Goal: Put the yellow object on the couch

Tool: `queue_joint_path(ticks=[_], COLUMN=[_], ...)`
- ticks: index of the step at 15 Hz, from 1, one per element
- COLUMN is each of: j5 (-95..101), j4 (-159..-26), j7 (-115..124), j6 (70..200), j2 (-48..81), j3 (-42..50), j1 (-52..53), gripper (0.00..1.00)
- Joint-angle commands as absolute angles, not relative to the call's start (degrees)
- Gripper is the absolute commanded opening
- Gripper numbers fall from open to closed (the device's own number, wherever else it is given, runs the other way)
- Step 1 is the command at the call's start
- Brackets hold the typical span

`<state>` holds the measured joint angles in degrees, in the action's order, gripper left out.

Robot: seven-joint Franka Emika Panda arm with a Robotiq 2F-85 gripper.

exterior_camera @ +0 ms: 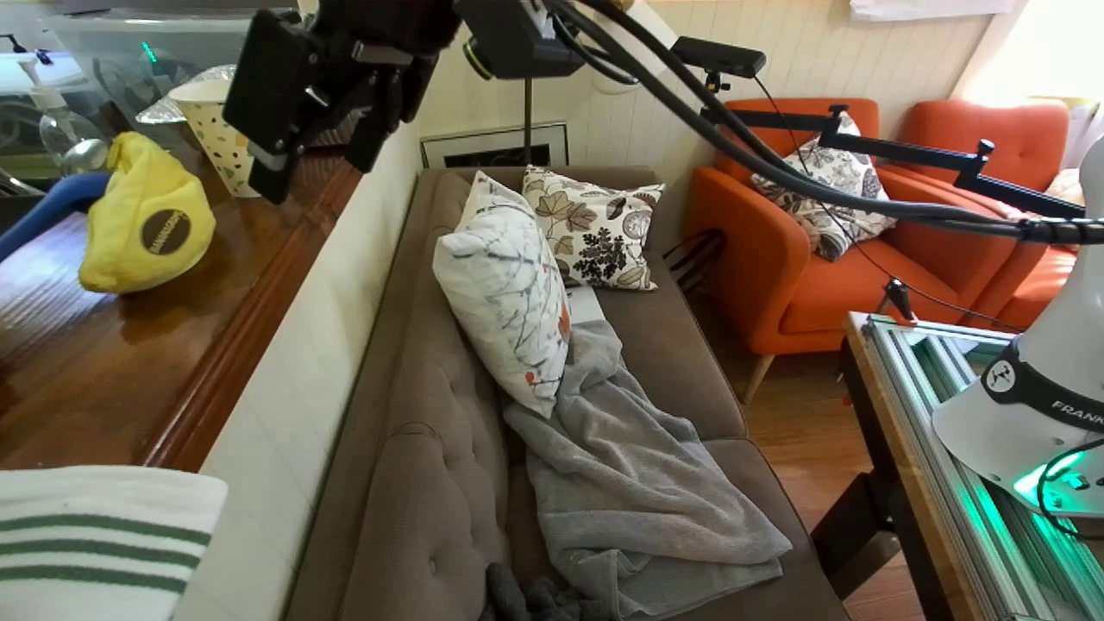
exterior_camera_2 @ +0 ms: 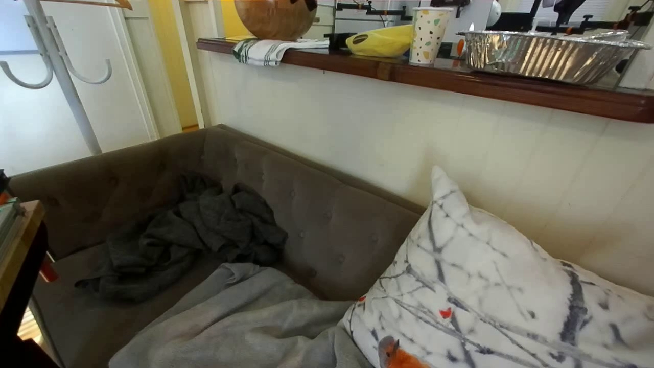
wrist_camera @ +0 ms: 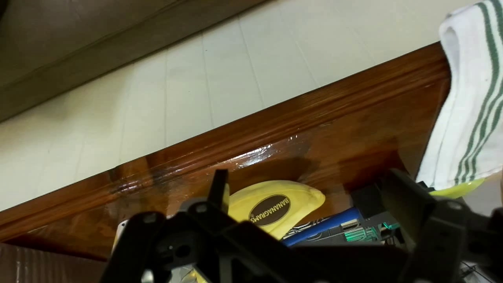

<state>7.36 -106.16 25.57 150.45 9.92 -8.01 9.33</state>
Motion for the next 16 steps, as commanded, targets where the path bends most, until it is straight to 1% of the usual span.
queue_joint_path(ticks=[1,6,11,16], j5=[12.15,15.44,23.86,27.54], j4=[-101.63,-91.24,-77.94,-69.11], j7=[29.17,35.66,48.79,55.68], j6=[151.51,151.79,152.79,150.01], j2=[14.82,24.26,34.28,41.09], j3=[-5.52,-2.16,7.68,14.35], j1=[12.16,18.26,26.92,30.65], gripper=[1.00,1.00,1.00,1.00])
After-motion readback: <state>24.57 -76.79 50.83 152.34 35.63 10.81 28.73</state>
